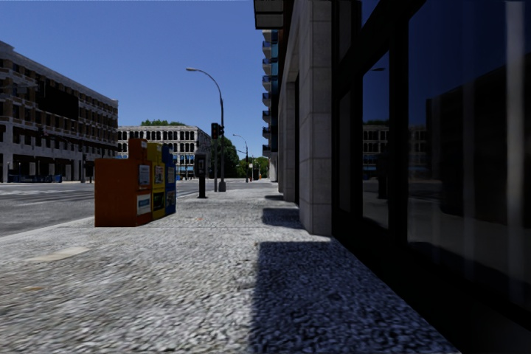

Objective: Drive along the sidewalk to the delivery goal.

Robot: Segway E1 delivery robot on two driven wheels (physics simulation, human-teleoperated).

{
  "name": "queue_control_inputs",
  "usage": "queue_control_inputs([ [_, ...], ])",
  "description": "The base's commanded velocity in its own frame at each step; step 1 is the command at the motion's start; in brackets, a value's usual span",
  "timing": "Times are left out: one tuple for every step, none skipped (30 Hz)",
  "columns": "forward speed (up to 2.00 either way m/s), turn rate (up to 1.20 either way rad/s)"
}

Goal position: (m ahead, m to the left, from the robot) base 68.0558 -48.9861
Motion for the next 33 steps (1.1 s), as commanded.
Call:
queue_control_inputs([
  [2.00,0.00],
  [2.00,0.00],
  [2.00,0.00],
  [2.00,0.00],
  [2.00,0.00],
  [2.00,0.00],
  [2.00,0.00],
  [2.00,0.00],
  [2.00,0.00],
  [2.00,0.00],
  [2.00,0.00],
  [2.00,0.00],
  [2.00,0.00],
  [2.00,0.00],
  [2.00,0.00],
  [2.00,0.00],
  [2.00,0.00],
  [2.00,0.00],
  [2.00,0.00],
  [2.00,0.00],
  [2.00,0.00],
  [2.00,0.00],
  [2.00,0.00],
  [2.00,0.00],
  [2.00,0.00],
  [2.00,0.00],
  [2.00,0.00],
  [2.00,0.00],
  [2.00,0.00],
  [2.00,0.00],
  [2.00,0.00],
  [2.00,0.00],
  [2.00,0.00],
])
